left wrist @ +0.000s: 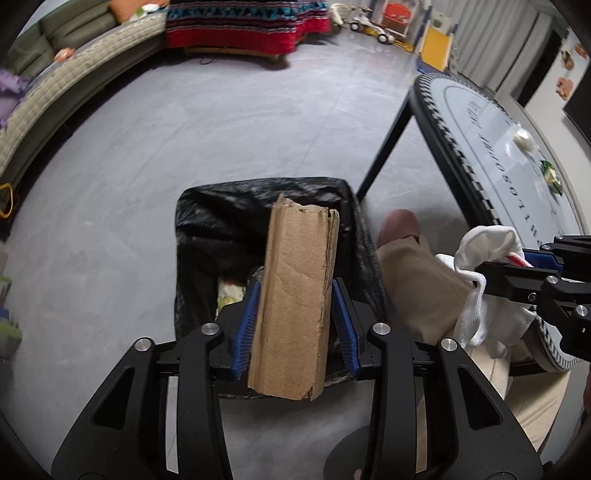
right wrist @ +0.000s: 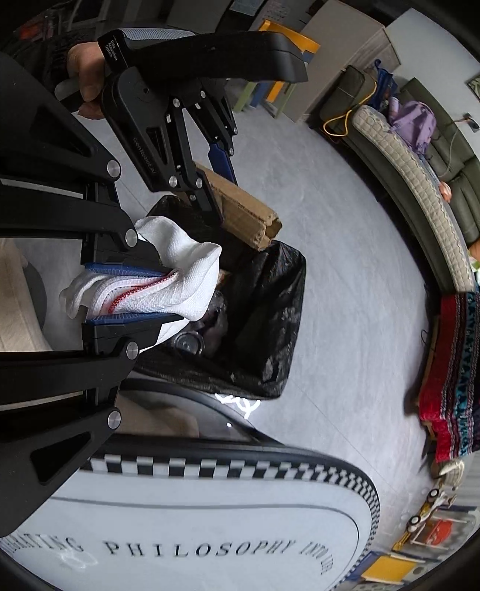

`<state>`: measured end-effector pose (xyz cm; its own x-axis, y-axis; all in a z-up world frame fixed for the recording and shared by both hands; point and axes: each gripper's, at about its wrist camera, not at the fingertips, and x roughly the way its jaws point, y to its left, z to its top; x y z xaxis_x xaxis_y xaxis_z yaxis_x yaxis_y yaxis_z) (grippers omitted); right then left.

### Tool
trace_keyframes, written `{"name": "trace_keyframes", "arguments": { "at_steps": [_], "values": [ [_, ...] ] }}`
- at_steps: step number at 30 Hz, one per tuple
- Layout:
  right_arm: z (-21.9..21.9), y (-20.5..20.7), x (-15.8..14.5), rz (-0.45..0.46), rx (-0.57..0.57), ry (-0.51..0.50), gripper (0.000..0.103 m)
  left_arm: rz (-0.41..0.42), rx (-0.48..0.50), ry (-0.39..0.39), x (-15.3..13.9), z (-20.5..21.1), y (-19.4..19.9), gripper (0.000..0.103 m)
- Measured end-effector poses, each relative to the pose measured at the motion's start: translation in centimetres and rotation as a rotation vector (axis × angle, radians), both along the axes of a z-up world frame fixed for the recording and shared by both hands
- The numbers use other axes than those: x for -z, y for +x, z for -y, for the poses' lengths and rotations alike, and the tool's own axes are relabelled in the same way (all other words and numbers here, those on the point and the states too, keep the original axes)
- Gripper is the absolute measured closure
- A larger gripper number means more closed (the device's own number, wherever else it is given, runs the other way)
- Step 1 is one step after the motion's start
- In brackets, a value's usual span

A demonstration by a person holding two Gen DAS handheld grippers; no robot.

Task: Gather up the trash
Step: 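Open both tools to drop the cardboard and glove into the bin, then grasp the white plastic bag with the left tool while the right tool grasps the green chip bag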

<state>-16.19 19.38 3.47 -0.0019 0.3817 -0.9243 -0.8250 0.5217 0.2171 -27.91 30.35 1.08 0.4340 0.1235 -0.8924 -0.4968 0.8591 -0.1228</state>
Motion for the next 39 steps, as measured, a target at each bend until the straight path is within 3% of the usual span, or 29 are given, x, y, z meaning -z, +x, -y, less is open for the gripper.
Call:
{"name": "trace_keyframes", "arguments": {
  "at_steps": [1,2,3,5,8,18,27,39],
  "values": [
    [-0.5,-0.1,0.4,0.001,-0.004,-0.013,0.074,-0.018,-0.011,0.001,0.3,-0.4,-0.4,0.033],
    [-0.9,0.0,0.7,0.011,0.003,-0.027,0.050,-0.039,-0.029,0.016,0.7,-0.7,-0.7,0.016],
    [-1.0,0.0,0.9,0.026,0.020,-0.028,0.039,-0.047,-0.058,0.050,0.8,-0.9,-1.1,0.006],
    [-1.0,0.2,1.1,0.019,0.040,-0.015,0.034,-0.070,-0.107,0.094,1.0,-1.4,-1.7,0.006],
    [-0.6,0.6,1.1,0.006,0.048,-0.008,0.034,-0.069,-0.144,0.078,1.1,-2.1,-2.3,0.006],
    [1.5,2.1,0.1,-0.005,0.073,0.026,0.033,-0.050,-0.106,0.053,0.6,-1.4,-0.2,0.006],
    [5.6,5.7,-3.1,0.032,0.133,0.067,0.033,-0.004,0.005,0.071,-2.4,2.6,5.9,0.006],
    [14.7,13.7,-5.3,0.074,0.302,0.075,0.031,0.040,0.227,0.093,-5.8,10.6,17.6,0.006]
  ]
}}
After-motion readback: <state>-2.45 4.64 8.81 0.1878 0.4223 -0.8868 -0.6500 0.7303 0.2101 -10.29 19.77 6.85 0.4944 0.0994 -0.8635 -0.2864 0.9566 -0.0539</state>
